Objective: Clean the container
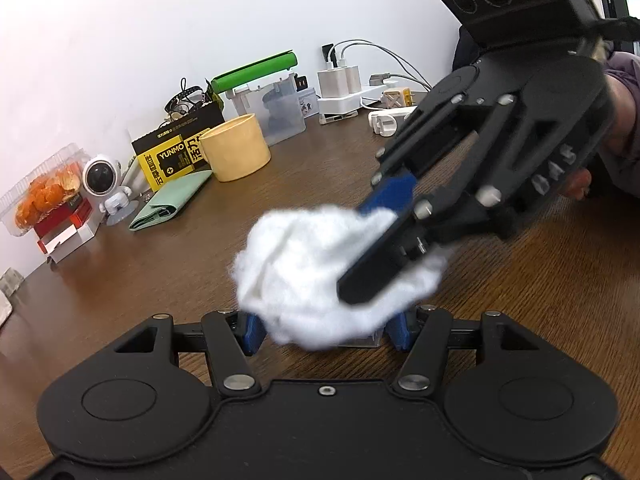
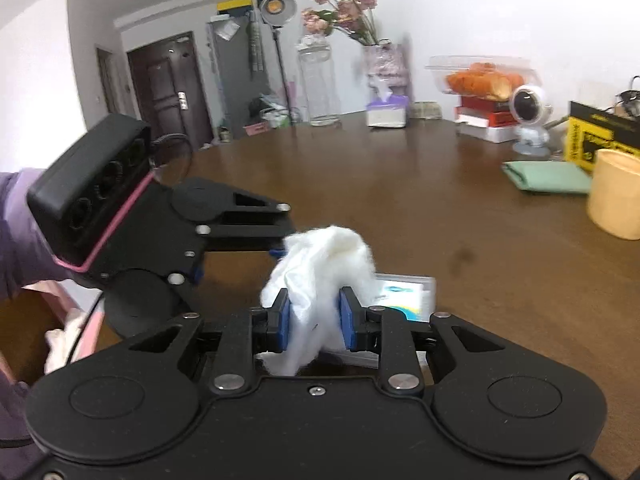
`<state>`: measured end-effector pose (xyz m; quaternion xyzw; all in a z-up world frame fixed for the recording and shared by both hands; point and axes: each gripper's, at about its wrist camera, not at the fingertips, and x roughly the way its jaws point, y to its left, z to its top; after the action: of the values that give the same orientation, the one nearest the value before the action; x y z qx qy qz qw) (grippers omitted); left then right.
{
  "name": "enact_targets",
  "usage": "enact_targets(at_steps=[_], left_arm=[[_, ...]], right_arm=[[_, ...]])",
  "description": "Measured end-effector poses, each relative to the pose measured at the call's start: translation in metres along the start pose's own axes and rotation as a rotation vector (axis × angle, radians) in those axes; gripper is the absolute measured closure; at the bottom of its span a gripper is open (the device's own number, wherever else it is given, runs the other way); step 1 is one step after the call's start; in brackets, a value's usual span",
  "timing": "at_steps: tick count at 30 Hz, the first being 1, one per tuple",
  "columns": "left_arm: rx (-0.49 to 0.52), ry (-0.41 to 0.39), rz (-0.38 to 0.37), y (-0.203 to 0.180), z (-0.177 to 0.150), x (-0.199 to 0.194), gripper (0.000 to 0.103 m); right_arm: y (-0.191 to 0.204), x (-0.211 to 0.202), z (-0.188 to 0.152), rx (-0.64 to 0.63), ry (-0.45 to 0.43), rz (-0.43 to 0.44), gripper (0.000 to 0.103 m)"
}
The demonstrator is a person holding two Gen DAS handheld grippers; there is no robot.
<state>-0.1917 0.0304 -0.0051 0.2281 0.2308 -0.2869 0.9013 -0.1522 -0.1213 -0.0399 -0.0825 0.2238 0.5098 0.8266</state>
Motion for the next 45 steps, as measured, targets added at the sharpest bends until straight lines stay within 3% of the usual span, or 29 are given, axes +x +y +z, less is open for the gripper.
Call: enact_targets(at_steps=[4,10,16,21,24,27,33,39,45], left_arm=[[-0.003,0.001,-0.002,0.000,0.000,0.000,0.045],[-0.005,0.000,-0.003,0.000,0.000,-0.001,0.045],[-0.017,0.001,-0.007,-0.002,-0.002,-0.003,0.045],[-0.013,0.000,-0.004,-0.003,-0.002,-0.003,0.045],[-0.012,-0.001,-0.002,-0.006,-0.002,-0.004,0.045],[-0.016,0.000,-0.004,-0.015,-0.003,-0.007,0.045],[-0.017,0.002,-0.005,-0.014,-0.001,-0.006,0.045],[-0.022,0.002,-0.006,-0.017,-0.002,-0.011,0.045],[-0.024,0.003,-0.007,-0.020,-0.002,-0.015,0.045]], right_arm=[[-0.021,-0.010,-0.001,0.060,-0.020,-0.124,0.077],[0.008,0.000,0.002,-0.063,0.022,0.038,0.076],[-0.015,-0.007,0.003,0.030,0.005,-0.082,0.076],[0.013,0.002,-0.001,-0.055,0.025,0.042,0.077],[0.006,-0.004,0.000,-0.023,0.021,-0.004,0.077],[-0.012,-0.012,0.000,0.044,0.002,-0.123,0.077],[0.006,-0.003,0.001,-0.007,0.010,0.009,0.077],[-0.018,-0.012,0.001,0.083,-0.004,-0.138,0.076],[-0.006,-0.007,-0.001,0.055,-0.001,-0.021,0.076]])
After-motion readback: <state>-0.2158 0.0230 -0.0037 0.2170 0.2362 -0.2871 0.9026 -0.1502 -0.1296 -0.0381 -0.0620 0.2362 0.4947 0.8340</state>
